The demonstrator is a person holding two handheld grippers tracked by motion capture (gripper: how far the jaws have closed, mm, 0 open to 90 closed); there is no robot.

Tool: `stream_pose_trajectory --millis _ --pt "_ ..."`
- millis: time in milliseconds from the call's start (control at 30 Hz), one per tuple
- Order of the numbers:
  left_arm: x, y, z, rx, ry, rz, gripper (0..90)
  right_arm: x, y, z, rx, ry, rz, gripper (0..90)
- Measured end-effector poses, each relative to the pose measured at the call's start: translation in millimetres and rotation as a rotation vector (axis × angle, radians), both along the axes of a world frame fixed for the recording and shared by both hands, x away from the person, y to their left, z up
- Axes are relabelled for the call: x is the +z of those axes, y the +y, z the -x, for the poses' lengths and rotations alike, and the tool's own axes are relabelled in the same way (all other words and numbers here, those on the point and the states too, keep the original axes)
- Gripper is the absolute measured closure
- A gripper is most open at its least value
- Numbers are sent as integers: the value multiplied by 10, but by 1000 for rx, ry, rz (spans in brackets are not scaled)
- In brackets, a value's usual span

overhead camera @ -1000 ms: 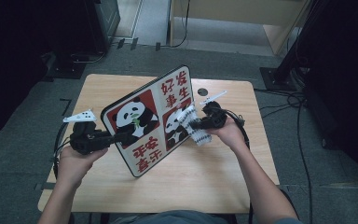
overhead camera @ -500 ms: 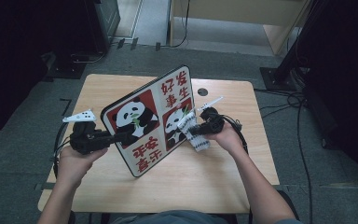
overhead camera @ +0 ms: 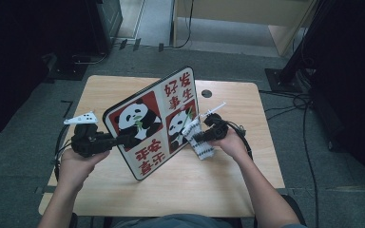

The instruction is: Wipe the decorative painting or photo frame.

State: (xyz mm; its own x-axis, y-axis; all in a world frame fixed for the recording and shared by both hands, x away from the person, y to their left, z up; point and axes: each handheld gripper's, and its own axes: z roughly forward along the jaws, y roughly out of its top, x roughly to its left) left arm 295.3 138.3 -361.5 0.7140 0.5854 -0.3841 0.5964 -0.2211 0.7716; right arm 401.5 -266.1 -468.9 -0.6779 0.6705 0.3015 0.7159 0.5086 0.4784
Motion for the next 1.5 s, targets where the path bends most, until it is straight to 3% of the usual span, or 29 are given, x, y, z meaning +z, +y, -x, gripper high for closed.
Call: stream_pose_trajectory --millis 233,367,533,700,933,1367,1500 --pt "-7 0 9 0 -8 6 779 67 -29 3 -10 -16 -18 765" --pt "4 -15 38 11 -44 -18 774 206 -68 23 -19 -42 -46 764" --pt "7 6 41 9 -38 -12 772 354 -98 47 -17 -79 -71 765" --pt "3 26 37 17 -27 -12 758 475 -80 62 -10 -111 -64 766" --pt "7 29 40 32 -18 -4 776 776 -62 106 -6 -171 -79 773" --pt "5 36 38 29 -5 6 775 1161 47 171 32 -228 -95 775" --pt "-1 38 35 29 -8 10 775 1346 103 132 37 -255 -102 775"
